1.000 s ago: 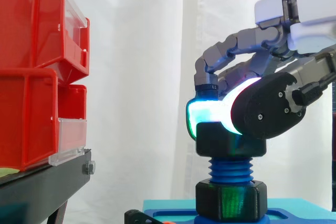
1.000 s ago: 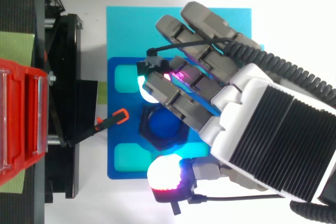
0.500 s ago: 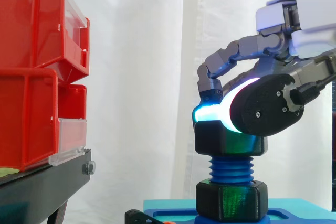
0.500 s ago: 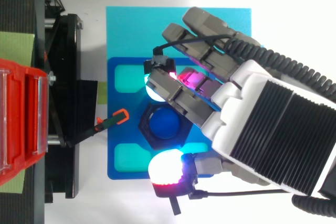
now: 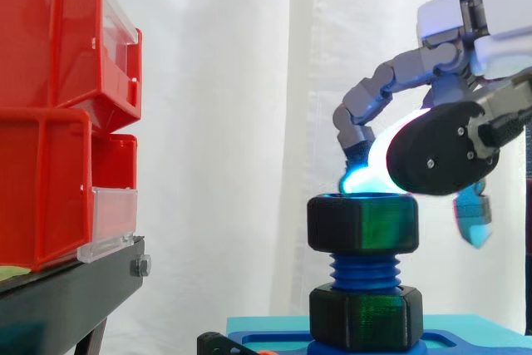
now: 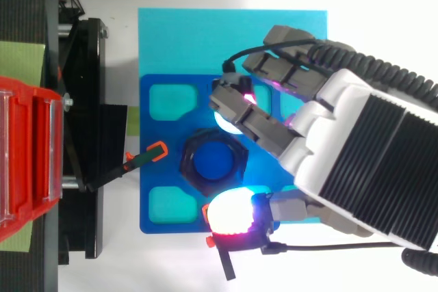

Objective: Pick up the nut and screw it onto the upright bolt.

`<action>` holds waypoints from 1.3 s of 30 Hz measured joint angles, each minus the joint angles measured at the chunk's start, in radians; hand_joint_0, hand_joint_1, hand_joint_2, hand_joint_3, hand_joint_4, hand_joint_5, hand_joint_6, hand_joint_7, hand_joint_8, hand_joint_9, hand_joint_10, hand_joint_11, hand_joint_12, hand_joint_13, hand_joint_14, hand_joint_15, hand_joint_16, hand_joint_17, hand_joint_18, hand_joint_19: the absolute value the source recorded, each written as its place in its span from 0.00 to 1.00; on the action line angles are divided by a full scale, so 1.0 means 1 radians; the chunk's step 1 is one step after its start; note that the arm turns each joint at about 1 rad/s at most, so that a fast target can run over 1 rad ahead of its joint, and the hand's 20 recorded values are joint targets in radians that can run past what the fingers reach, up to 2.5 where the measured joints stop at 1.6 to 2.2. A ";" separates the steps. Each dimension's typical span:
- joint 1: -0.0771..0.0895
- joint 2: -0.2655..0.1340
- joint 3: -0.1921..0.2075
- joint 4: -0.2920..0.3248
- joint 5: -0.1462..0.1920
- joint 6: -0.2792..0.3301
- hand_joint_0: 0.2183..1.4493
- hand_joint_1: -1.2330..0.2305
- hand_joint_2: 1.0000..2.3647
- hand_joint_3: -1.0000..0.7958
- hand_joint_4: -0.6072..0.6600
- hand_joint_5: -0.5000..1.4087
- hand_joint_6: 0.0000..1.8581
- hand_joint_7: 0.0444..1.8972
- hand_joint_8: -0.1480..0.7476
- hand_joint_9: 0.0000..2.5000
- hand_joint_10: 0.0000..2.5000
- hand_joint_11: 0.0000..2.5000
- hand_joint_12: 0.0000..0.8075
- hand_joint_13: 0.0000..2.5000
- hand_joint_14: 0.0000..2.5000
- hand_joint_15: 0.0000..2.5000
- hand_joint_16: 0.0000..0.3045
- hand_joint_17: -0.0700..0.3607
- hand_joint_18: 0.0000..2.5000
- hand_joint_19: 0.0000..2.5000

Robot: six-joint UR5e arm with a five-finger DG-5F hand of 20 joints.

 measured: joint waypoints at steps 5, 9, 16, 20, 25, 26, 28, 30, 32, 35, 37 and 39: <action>-0.002 0.017 0.000 -0.028 0.004 -0.002 0.21 0.65 0.00 0.28 0.58 0.32 0.27 0.71 0.33 0.68 0.00 0.04 0.20 0.37 0.00 0.00 0.08 0.29 0.31 0.03; -0.005 0.030 0.000 -0.050 0.005 -0.003 0.20 0.67 0.00 0.28 0.59 0.31 0.27 0.68 0.35 0.65 0.00 0.04 0.23 0.35 0.00 0.00 0.09 0.31 0.28 0.02; -0.014 0.053 0.000 -0.073 0.002 -0.034 0.18 0.67 0.00 0.28 0.69 0.24 0.27 0.49 0.49 0.53 0.00 0.06 0.36 0.28 0.00 0.00 0.13 0.38 0.22 0.04; -0.022 0.066 0.008 -0.067 -0.010 -0.073 0.18 0.67 0.00 0.28 0.66 0.22 0.27 0.41 0.47 0.44 0.00 0.04 0.40 0.23 0.00 0.00 0.15 0.39 0.18 0.03; -0.031 0.069 0.017 -0.015 -0.058 -0.103 0.17 0.68 0.00 0.28 0.60 0.18 0.27 0.33 0.45 0.29 0.00 0.00 0.43 0.12 0.00 0.00 0.17 0.43 0.06 0.02; -0.033 0.069 0.017 0.004 -0.072 -0.107 0.17 0.68 0.00 0.28 0.60 0.18 0.27 0.32 0.45 0.28 0.00 0.00 0.44 0.11 0.00 0.00 0.17 0.43 0.05 0.02; -0.034 0.068 0.017 0.037 -0.091 -0.116 0.17 0.71 0.00 0.28 0.59 0.17 0.27 0.31 0.45 0.23 0.00 0.00 0.45 0.08 0.00 0.00 0.18 0.45 0.01 0.01; -0.034 0.067 0.017 0.062 -0.101 -0.126 0.17 0.72 0.00 0.28 0.59 0.17 0.27 0.31 0.45 0.21 0.00 0.00 0.46 0.06 0.00 0.00 0.18 0.45 0.00 0.00; -0.031 0.057 0.017 0.088 -0.107 -0.140 0.17 0.74 0.00 0.28 0.59 0.17 0.27 0.30 0.45 0.20 0.00 0.00 0.46 0.05 0.00 0.00 0.18 0.45 0.00 0.00; -0.027 0.037 0.017 0.114 -0.109 -0.146 0.17 0.77 0.00 0.28 0.58 0.17 0.27 0.30 0.44 0.19 0.00 0.00 0.45 0.04 0.00 0.00 0.18 0.45 0.00 0.00; -0.023 0.015 0.017 0.125 -0.111 -0.128 0.17 0.79 0.00 0.28 0.58 0.17 0.27 0.31 0.44 0.19 0.00 0.00 0.45 0.04 0.00 0.00 0.18 0.45 0.00 0.00; -0.021 -0.002 0.017 0.131 -0.113 -0.106 0.18 0.82 0.00 0.28 0.58 0.17 0.27 0.31 0.44 0.19 0.00 0.00 0.45 0.04 0.00 0.00 0.18 0.45 0.00 0.00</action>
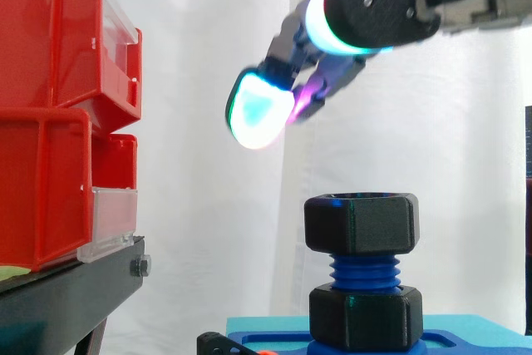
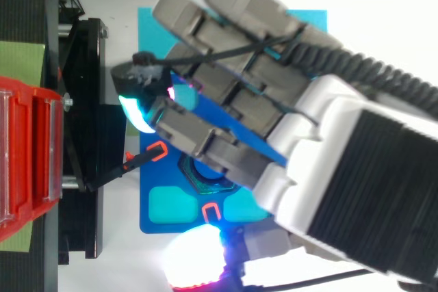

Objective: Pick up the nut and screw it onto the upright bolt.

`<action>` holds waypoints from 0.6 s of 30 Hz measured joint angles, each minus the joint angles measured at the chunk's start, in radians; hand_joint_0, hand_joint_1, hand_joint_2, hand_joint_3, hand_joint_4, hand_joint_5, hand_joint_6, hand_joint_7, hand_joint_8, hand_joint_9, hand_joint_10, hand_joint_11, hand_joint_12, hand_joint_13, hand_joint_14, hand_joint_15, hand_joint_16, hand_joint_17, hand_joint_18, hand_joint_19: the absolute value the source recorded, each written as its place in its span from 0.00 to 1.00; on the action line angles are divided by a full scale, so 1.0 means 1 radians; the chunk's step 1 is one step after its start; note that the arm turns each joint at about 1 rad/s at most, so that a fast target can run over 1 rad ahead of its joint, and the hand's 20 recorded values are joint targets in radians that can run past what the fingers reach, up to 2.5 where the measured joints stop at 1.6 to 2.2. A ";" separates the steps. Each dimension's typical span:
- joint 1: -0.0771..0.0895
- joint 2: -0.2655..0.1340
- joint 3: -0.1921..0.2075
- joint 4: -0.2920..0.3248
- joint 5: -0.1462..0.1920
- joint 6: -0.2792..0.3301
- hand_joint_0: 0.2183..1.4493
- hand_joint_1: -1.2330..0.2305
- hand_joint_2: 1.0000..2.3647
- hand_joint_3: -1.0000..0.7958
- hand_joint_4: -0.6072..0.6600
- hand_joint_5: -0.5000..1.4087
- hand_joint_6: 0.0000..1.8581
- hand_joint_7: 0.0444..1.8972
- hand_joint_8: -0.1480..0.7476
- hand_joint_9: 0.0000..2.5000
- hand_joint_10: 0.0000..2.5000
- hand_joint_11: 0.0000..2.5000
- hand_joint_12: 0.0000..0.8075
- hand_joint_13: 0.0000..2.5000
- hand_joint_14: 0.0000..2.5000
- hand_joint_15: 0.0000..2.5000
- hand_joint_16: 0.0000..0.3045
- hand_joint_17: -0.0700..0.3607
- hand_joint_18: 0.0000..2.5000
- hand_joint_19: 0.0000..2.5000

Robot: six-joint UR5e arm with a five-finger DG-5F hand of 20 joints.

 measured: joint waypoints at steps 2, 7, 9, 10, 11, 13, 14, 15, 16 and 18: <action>0.003 -0.012 0.000 0.003 -0.003 0.019 0.18 0.85 0.00 0.28 0.58 0.17 0.27 0.31 0.44 0.19 0.00 0.00 0.45 0.03 0.00 0.00 0.17 0.44 0.00 0.00; 0.010 -0.020 0.000 0.003 -0.018 0.031 0.19 0.90 0.00 0.28 0.58 0.18 0.27 0.31 0.43 0.19 0.00 0.00 0.44 0.03 0.00 0.00 0.17 0.44 0.00 0.00; 0.012 -0.020 0.000 0.000 -0.024 0.034 0.19 0.91 0.00 0.28 0.58 0.18 0.27 0.31 0.43 0.19 0.00 0.00 0.44 0.03 0.00 0.00 0.17 0.44 0.00 0.00; 0.012 -0.020 0.000 -0.003 -0.026 0.038 0.19 0.91 0.00 0.28 0.57 0.18 0.27 0.31 0.43 0.19 0.00 0.00 0.44 0.03 0.00 0.00 0.17 0.44 0.00 0.00; 0.012 -0.020 0.000 -0.006 -0.027 0.041 0.19 0.91 0.00 0.28 0.57 0.18 0.27 0.31 0.43 0.18 0.00 0.00 0.44 0.03 0.00 0.00 0.17 0.44 0.00 0.00; 0.012 -0.020 0.000 -0.017 -0.029 0.048 0.19 0.92 0.00 0.28 0.57 0.18 0.27 0.31 0.43 0.18 0.00 0.00 0.44 0.02 0.00 0.00 0.17 0.44 0.00 0.00; 0.011 -0.020 -0.001 -0.023 -0.029 0.051 0.19 0.92 0.00 0.28 0.57 0.18 0.27 0.31 0.42 0.18 0.00 0.00 0.44 0.02 0.00 0.00 0.17 0.44 0.00 0.00; 0.011 -0.020 -0.001 -0.030 -0.030 0.054 0.19 0.92 0.00 0.28 0.58 0.18 0.27 0.31 0.42 0.18 0.00 0.00 0.44 0.02 0.00 0.00 0.17 0.44 0.00 0.00; 0.010 -0.020 -0.001 -0.040 -0.031 0.057 0.19 0.92 0.00 0.28 0.58 0.18 0.27 0.31 0.42 0.18 0.00 0.00 0.43 0.02 0.00 0.00 0.17 0.44 0.00 0.00; 0.008 -0.021 -0.001 -0.052 -0.032 0.059 0.19 0.92 0.00 0.28 0.58 0.19 0.27 0.31 0.42 0.19 0.00 0.00 0.43 0.02 0.00 0.00 0.17 0.43 0.00 0.00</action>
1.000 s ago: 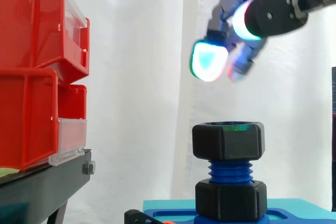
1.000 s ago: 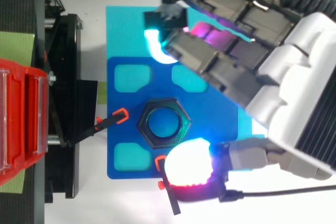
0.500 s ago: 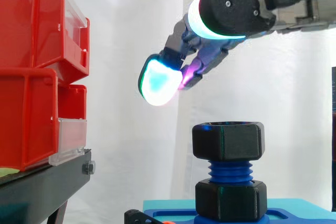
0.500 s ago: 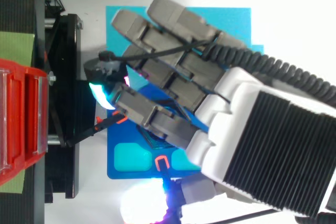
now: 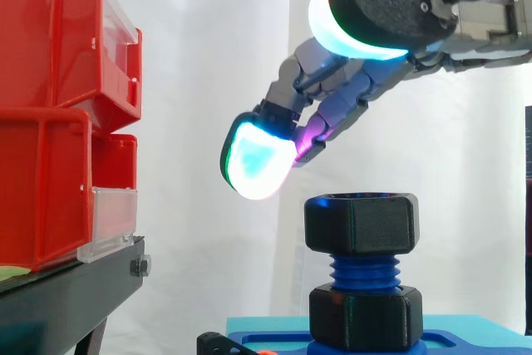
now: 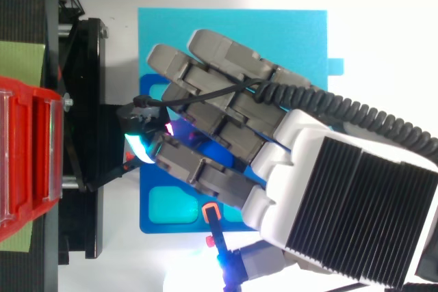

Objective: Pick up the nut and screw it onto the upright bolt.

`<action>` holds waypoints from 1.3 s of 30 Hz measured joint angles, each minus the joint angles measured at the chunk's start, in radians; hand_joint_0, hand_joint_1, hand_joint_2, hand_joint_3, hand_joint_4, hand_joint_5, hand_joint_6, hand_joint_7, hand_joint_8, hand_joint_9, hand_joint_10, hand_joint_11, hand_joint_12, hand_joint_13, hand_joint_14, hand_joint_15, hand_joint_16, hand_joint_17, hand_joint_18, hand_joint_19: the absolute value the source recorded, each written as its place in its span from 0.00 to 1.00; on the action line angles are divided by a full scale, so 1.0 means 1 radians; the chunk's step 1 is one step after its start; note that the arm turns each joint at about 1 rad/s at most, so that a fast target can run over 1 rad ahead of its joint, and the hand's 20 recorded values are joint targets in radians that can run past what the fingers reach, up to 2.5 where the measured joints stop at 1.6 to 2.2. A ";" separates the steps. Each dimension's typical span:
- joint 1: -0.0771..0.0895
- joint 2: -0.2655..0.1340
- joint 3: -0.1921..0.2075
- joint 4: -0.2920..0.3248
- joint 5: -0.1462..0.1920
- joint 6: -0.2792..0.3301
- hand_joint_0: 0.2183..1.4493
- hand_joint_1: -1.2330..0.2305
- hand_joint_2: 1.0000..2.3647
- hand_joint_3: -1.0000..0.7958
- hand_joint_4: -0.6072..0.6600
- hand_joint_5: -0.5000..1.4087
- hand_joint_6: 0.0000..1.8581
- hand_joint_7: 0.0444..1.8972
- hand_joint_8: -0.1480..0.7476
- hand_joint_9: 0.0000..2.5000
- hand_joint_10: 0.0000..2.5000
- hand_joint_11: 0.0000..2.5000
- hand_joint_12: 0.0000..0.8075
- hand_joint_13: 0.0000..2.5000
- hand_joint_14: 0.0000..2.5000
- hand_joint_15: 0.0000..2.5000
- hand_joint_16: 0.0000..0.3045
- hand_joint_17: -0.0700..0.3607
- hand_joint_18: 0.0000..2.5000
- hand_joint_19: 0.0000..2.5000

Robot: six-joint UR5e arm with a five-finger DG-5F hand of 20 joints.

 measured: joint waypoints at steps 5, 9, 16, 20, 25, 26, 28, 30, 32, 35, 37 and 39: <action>-0.005 0.000 0.000 -0.014 -0.011 0.002 0.20 0.91 0.00 0.28 0.60 0.19 0.27 0.34 0.42 0.19 0.00 0.00 0.42 0.03 0.00 0.00 0.16 0.42 0.00 0.00; -0.009 0.000 -0.001 -0.028 -0.021 0.004 0.20 0.90 0.00 0.28 0.60 0.19 0.27 0.36 0.43 0.20 0.00 0.00 0.42 0.04 0.00 0.00 0.16 0.42 0.00 0.00; -0.015 0.000 -0.001 -0.062 -0.031 0.007 0.20 0.89 0.00 0.28 0.62 0.21 0.27 0.36 0.45 0.23 0.00 0.00 0.38 0.07 0.00 0.00 0.14 0.38 0.00 0.00; -0.018 0.000 -0.001 -0.066 -0.033 0.007 0.21 0.87 0.00 0.28 0.65 0.22 0.27 0.41 0.46 0.26 0.00 0.00 0.35 0.08 0.00 0.00 0.12 0.35 0.00 0.00; -0.025 0.000 -0.001 -0.067 -0.039 0.007 0.21 0.84 0.00 0.28 0.67 0.23 0.27 0.47 0.48 0.29 0.00 0.00 0.30 0.11 0.00 0.00 0.10 0.32 0.01 0.00; -0.027 0.000 -0.001 -0.067 -0.041 0.007 0.22 0.84 0.00 0.28 0.67 0.24 0.27 0.48 0.48 0.29 0.00 0.00 0.30 0.11 0.00 0.00 0.10 0.31 0.01 0.00; -0.032 0.000 -0.001 -0.067 -0.045 0.007 0.22 0.83 0.00 0.28 0.67 0.24 0.27 0.51 0.48 0.32 0.00 0.00 0.29 0.12 0.00 0.00 0.09 0.31 0.02 0.00; -0.036 0.001 -0.001 -0.068 -0.049 0.007 0.22 0.82 0.00 0.28 0.67 0.25 0.27 0.52 0.49 0.33 0.00 0.00 0.28 0.14 0.00 0.00 0.09 0.30 0.04 0.00; -0.041 0.001 -0.001 -0.070 -0.054 0.007 0.22 0.80 0.00 0.28 0.66 0.26 0.27 0.55 0.49 0.36 0.00 0.00 0.27 0.15 0.00 0.00 0.08 0.29 0.05 0.00; -0.047 0.001 -0.001 -0.076 -0.063 0.006 0.23 0.79 0.00 0.28 0.63 0.27 0.27 0.59 0.48 0.39 0.00 0.00 0.25 0.17 0.00 0.00 0.08 0.28 0.07 0.00; -0.052 0.001 -0.001 -0.083 -0.071 0.005 0.23 0.78 0.00 0.28 0.60 0.28 0.27 0.61 0.47 0.41 0.00 0.00 0.24 0.18 0.00 0.00 0.07 0.28 0.08 0.00; -0.056 0.002 0.000 -0.093 -0.078 0.004 0.23 0.77 0.00 0.28 0.58 0.29 0.27 0.63 0.46 0.42 0.00 0.00 0.23 0.19 0.00 0.00 0.07 0.27 0.09 0.00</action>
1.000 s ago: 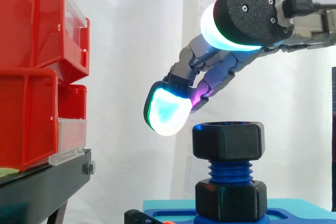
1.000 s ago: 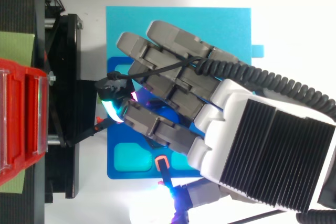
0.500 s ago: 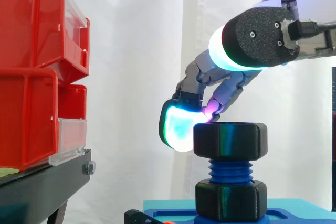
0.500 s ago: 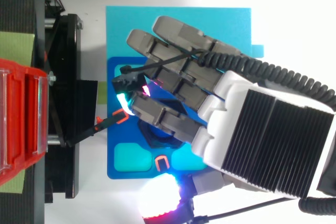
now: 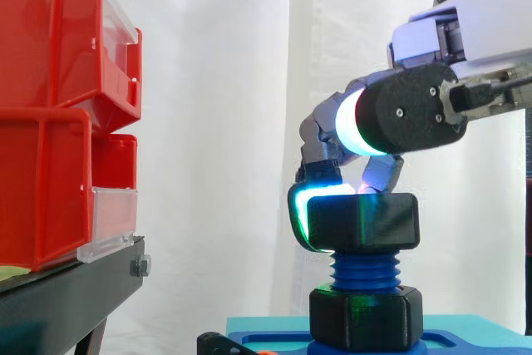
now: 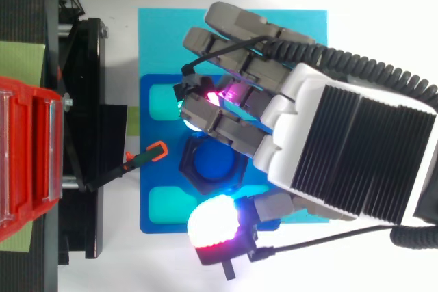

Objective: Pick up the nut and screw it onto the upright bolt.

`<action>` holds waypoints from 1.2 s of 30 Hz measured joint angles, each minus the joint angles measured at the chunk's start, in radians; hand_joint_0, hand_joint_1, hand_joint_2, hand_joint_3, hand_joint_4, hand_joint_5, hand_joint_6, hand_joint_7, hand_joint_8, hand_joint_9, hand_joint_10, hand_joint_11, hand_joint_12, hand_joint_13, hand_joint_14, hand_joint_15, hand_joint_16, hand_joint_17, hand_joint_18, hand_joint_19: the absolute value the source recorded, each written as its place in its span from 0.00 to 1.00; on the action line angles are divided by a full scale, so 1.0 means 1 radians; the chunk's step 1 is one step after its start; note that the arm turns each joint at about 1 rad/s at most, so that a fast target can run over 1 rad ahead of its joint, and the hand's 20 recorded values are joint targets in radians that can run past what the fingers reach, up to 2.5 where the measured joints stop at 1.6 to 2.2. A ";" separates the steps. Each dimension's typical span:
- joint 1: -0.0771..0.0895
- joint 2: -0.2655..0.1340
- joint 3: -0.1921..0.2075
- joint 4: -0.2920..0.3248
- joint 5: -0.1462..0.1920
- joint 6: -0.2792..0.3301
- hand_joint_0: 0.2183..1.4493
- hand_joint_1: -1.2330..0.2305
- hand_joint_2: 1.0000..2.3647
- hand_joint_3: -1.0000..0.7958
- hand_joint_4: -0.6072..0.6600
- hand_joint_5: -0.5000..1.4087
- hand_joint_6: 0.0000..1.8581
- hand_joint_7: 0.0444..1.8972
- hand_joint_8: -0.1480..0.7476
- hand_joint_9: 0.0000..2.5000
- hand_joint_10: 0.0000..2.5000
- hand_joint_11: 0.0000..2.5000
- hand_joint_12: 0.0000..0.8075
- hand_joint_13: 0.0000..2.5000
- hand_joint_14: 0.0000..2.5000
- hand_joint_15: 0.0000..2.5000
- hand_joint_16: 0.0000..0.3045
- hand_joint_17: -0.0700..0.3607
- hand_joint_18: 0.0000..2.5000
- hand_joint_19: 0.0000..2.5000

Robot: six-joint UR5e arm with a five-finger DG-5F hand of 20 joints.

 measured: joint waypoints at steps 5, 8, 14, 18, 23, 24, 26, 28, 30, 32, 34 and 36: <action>-0.007 0.004 0.001 -0.020 -0.006 -0.008 0.23 0.75 0.00 0.28 0.55 0.30 0.27 0.67 0.40 0.49 0.00 0.00 0.20 0.24 0.00 0.00 0.06 0.25 0.15 0.00; -0.011 0.011 0.000 -0.029 -0.007 -0.019 0.23 0.75 0.00 0.28 0.55 0.31 0.27 0.68 0.36 0.53 0.00 0.00 0.18 0.27 0.00 0.00 0.05 0.25 0.18 0.00; -0.018 0.029 0.000 -0.047 -0.007 -0.042 0.22 0.74 0.00 0.28 0.55 0.31 0.27 0.69 0.31 0.59 0.00 0.00 0.14 0.31 0.00 0.00 0.04 0.23 0.22 0.00; -0.021 0.038 0.000 -0.054 -0.007 -0.054 0.22 0.76 0.00 0.28 0.57 0.30 0.27 0.67 0.40 0.56 0.00 0.01 0.17 0.30 0.00 0.00 0.05 0.25 0.20 0.00; -0.027 0.048 0.008 -0.057 -0.009 -0.074 0.21 0.76 0.00 0.28 0.66 0.26 0.27 0.56 0.46 0.50 0.00 0.03 0.26 0.26 0.00 0.00 0.08 0.29 0.17 0.00; -0.028 0.049 0.013 -0.059 -0.010 -0.078 0.21 0.76 0.00 0.28 0.66 0.25 0.27 0.52 0.46 0.49 0.00 0.03 0.27 0.25 0.00 0.00 0.08 0.30 0.16 0.00; -0.033 0.051 0.030 -0.068 -0.015 -0.089 0.20 0.76 0.00 0.28 0.65 0.23 0.27 0.43 0.45 0.43 0.00 0.00 0.29 0.22 0.00 0.00 0.09 0.31 0.13 0.00; -0.040 0.051 0.055 -0.085 -0.028 -0.107 0.20 0.76 0.00 0.28 0.63 0.21 0.27 0.37 0.45 0.38 0.00 0.00 0.31 0.18 0.00 0.00 0.10 0.33 0.07 0.00; -0.048 0.051 0.082 -0.103 -0.047 -0.128 0.20 0.77 0.00 0.28 0.62 0.20 0.27 0.35 0.43 0.33 0.00 0.00 0.34 0.15 0.00 0.00 0.11 0.34 0.04 0.00; -0.053 0.051 0.097 -0.111 -0.063 -0.140 0.19 0.77 0.00 0.28 0.61 0.20 0.27 0.33 0.43 0.31 0.00 0.00 0.35 0.13 0.00 0.00 0.12 0.35 0.02 0.00; -0.056 0.051 0.106 -0.115 -0.077 -0.149 0.19 0.77 0.00 0.28 0.60 0.19 0.27 0.33 0.43 0.26 0.00 0.00 0.38 0.09 0.00 0.00 0.13 0.37 0.00 0.00; -0.057 0.051 0.108 -0.113 -0.085 -0.152 0.19 0.77 0.00 0.28 0.60 0.19 0.27 0.33 0.43 0.25 0.00 0.00 0.38 0.08 0.00 0.00 0.13 0.37 0.00 0.00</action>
